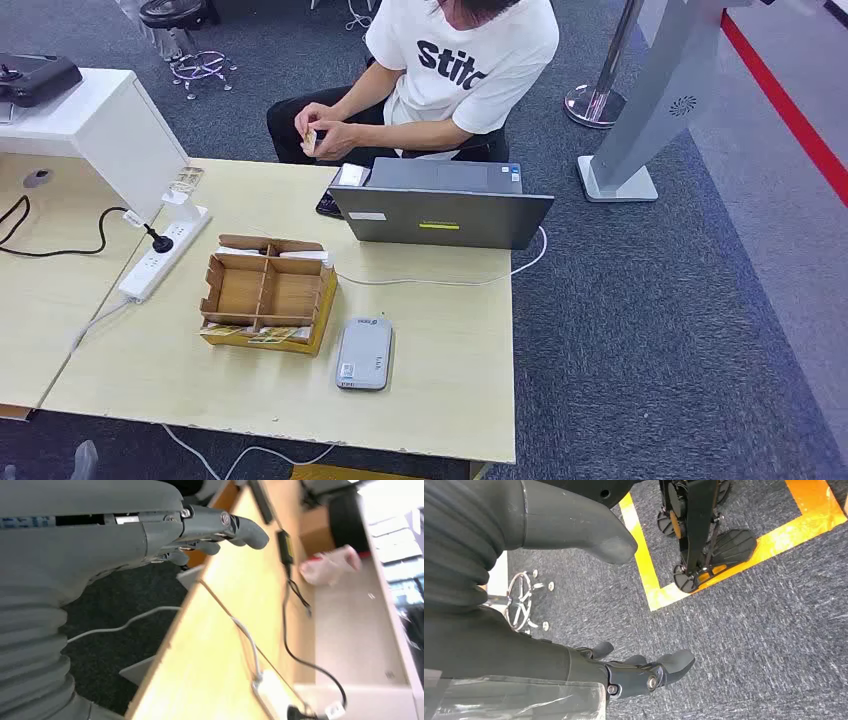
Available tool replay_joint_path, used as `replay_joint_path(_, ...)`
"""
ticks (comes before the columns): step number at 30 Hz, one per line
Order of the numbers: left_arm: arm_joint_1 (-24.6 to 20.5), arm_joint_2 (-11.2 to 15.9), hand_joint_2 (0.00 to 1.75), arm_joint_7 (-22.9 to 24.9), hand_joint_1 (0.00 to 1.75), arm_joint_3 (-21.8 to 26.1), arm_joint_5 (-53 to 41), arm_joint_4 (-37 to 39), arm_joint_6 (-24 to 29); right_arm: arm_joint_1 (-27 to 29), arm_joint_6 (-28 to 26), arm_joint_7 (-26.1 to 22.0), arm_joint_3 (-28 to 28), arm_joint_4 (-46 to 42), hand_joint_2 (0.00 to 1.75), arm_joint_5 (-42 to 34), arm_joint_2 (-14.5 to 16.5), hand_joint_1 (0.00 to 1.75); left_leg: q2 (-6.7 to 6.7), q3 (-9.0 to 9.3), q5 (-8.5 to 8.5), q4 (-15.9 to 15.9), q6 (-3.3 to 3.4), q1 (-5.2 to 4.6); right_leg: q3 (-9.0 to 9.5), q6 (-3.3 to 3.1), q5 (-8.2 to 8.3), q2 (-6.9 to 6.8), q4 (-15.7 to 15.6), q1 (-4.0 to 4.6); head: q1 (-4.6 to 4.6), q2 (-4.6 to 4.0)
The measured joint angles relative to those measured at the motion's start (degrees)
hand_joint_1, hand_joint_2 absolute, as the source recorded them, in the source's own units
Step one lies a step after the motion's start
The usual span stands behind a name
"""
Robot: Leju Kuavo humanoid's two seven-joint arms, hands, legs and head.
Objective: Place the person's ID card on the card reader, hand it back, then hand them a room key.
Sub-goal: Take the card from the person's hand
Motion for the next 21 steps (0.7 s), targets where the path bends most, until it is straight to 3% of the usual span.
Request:
replay_joint_path(4,0.0,0.1,1.75,0.2,0.0,-0.4,-0.7,-0.3,0.3,0.0,0.0,0.0,0.0,0.0,1.75,0.2,0.0,0.0,0.0,0.0,0.0,0.0,0.0,0.0,0.0,0.0,0.0,0.0,0.0,0.0,-0.01,0.0)
replay_joint_path(9,-0.1,2.6,1.75,4.0,0.0,-6.3,-10.4,-4.6,4.7,-0.1,0.3,0.3,0.0,0.0,1.75,2.0,0.2,0.0,0.01,0.01,0.0,0.0,-0.01,0.01,-0.01,-0.01,0.0,0.01,0.0,0.01,-0.02,0.0)
replay_joint_path(13,-0.9,7.1,1.75,10.2,0.0,-14.1,-23.5,-8.6,9.9,-0.1,0.9,0.6,0.0,0.0,1.75,4.4,0.4,0.0,0.02,0.01,0.01,0.0,-0.01,0.0,-0.01,-0.01,0.0,0.02,0.0,0.0,-0.01,0.0)
replay_joint_path(21,-5.0,13.0,1.75,17.9,0.0,-21.0,-37.5,-9.2,11.9,-0.2,1.4,1.0,0.1,0.0,1.75,7.0,0.5,0.0,0.02,0.01,0.05,0.0,-0.01,0.01,-0.02,-0.02,0.02,0.02,0.0,0.01,-0.02,0.0)
